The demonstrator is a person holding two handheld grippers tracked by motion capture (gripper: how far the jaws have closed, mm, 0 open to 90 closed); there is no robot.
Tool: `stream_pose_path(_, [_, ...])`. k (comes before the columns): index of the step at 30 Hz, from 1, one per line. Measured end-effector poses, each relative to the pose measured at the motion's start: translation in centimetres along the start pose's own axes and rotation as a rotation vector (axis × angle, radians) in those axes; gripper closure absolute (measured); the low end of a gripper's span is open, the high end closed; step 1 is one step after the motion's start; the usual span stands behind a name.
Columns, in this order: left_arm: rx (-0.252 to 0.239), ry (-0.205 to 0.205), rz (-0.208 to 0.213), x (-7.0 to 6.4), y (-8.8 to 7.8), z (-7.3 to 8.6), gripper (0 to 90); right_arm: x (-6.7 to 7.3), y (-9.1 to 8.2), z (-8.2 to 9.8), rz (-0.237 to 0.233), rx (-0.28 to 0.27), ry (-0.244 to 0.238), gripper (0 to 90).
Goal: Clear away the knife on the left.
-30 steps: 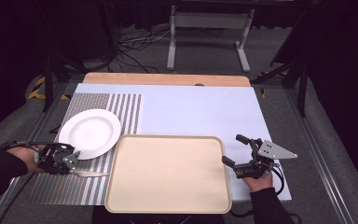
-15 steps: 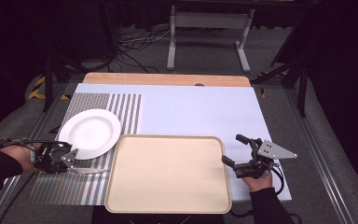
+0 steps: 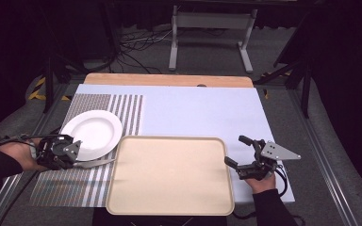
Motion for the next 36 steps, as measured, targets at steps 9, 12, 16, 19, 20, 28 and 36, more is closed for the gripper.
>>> stream_pose_path(9, [-0.083,-0.008,-0.047,-0.1,-1.2,-1.5,80.1,-0.1,-0.1,0.0,0.012,-0.002,0.0,2.2])
stream_pose_path(12, [-0.11,-0.043,-0.024,-0.3,-1.6,-2.0,80.1,-0.1,-0.2,0.0,0.012,-0.001,0.002,2.2])
stream_pose_path(16, [-0.132,-0.089,0.008,-0.7,-2.2,-2.5,80.0,-0.1,-0.1,0.0,0.013,-0.001,0.0,2.2])
stream_pose_path(19, [-0.176,-0.114,-0.019,-0.9,-2.8,-3.6,80.0,-0.1,-0.2,0.0,0.01,-0.001,0.003,2.2])
stream_pose_path(20, [-0.2,-0.122,-0.043,-1.1,-3.0,-3.9,80.1,-0.1,-0.2,0.0,0.011,-0.002,0.002,2.2])
stream_pose_path(28, [-0.225,-0.213,-0.025,-1.3,-3.2,-5.6,80.1,-0.1,-0.3,-0.1,0.019,-0.003,0.0,2.6])
stream_pose_path(36, [-0.258,-0.243,-0.026,-2.0,-3.4,-7.1,80.1,-0.2,-0.3,-0.1,0.022,-0.003,-0.001,2.6])
Point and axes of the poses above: each handheld gripper's, and its own axes: y roughly forward along the jaws, z roughly out of its underside, x roughly to its left, the point moved 6 cm from there along y, roughly forward along the jaws, and after that the axes turned 7 degrees about -y, right-handed, at the moved point
